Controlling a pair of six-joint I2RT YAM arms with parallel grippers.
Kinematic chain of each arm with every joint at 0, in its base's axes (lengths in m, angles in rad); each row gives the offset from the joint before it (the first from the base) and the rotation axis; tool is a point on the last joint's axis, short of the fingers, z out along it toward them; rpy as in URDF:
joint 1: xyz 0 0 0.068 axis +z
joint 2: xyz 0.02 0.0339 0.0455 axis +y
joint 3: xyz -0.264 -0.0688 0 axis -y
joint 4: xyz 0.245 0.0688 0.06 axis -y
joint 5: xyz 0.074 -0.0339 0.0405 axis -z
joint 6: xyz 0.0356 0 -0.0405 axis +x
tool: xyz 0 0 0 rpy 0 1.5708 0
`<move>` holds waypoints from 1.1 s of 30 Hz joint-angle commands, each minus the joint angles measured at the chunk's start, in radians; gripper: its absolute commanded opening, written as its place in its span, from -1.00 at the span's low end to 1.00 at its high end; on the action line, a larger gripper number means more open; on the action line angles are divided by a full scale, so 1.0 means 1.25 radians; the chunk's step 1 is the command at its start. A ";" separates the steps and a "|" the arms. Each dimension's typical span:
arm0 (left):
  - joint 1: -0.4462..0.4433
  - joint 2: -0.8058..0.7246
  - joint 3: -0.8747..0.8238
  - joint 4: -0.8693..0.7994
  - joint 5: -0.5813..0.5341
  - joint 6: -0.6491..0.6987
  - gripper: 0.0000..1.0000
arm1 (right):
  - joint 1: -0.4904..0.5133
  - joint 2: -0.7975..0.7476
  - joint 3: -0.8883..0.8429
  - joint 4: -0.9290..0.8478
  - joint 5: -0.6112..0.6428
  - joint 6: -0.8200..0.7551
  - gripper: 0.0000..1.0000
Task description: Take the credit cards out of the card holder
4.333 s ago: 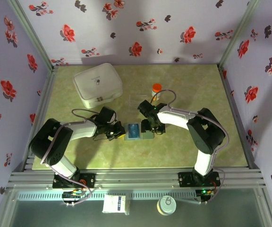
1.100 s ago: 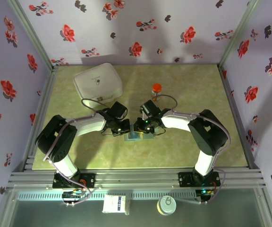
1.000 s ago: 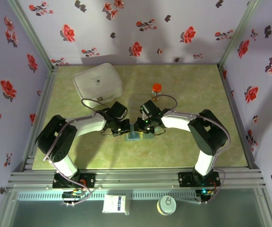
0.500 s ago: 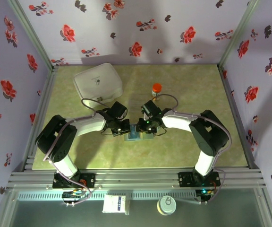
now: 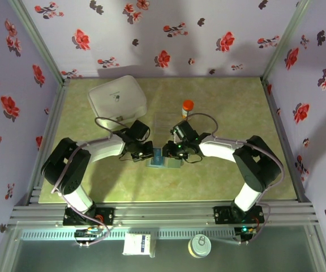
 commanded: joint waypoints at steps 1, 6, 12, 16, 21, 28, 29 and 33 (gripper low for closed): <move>0.004 -0.029 -0.010 -0.025 -0.017 0.018 -0.87 | -0.006 -0.004 -0.016 0.059 -0.026 0.015 -0.44; 0.006 -0.026 -0.016 -0.018 -0.021 0.020 -0.89 | -0.006 0.013 -0.026 0.107 -0.046 0.046 -0.44; 0.005 -0.006 -0.019 -0.020 -0.028 0.023 -1.00 | -0.007 0.035 -0.033 0.137 -0.050 0.070 -0.46; 0.009 -0.015 -0.033 -0.018 -0.037 0.021 -1.00 | -0.009 0.050 -0.037 0.157 -0.054 0.082 -0.47; 0.011 -0.015 -0.043 -0.010 -0.029 0.014 -1.00 | -0.010 0.072 -0.043 0.181 -0.062 0.098 -0.49; 0.011 -0.012 -0.051 0.002 -0.018 0.008 -1.00 | -0.015 0.080 -0.061 0.196 -0.064 0.108 -0.52; 0.011 -0.012 -0.052 0.001 -0.017 0.008 -1.00 | -0.016 0.077 -0.063 0.190 -0.058 0.107 -0.52; 0.010 -0.017 -0.052 0.000 -0.015 0.006 -1.00 | -0.017 0.057 -0.052 0.115 -0.004 0.077 -0.54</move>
